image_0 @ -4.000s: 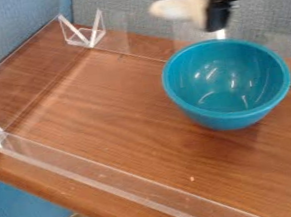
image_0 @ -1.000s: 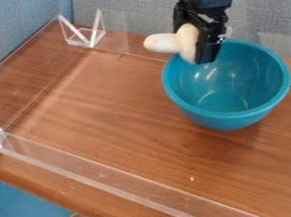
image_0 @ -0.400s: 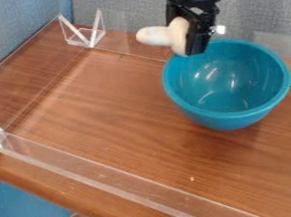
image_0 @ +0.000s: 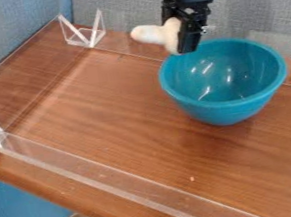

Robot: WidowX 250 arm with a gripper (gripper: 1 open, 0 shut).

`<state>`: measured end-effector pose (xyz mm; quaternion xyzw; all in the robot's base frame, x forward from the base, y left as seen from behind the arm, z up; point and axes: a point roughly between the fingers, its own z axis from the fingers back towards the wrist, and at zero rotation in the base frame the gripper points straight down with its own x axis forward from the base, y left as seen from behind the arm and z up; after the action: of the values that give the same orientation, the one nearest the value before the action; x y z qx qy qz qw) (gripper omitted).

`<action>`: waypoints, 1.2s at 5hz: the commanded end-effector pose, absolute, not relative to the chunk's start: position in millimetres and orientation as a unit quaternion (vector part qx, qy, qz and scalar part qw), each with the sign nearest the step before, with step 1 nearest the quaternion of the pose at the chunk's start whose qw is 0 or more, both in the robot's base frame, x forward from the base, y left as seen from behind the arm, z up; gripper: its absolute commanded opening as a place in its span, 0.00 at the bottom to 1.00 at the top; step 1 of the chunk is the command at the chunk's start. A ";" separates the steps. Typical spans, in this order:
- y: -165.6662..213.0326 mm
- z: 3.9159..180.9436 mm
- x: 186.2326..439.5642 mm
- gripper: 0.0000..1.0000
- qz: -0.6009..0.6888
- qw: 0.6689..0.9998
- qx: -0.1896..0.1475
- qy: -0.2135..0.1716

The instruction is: Put the mushroom in the blue bowl

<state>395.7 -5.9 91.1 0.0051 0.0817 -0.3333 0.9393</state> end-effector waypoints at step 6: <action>-71.8 65.7 415.2 0.00 -0.387 0.920 0.010 0.062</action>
<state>412.6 -64.9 45.7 0.0039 0.0872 -0.3842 0.9191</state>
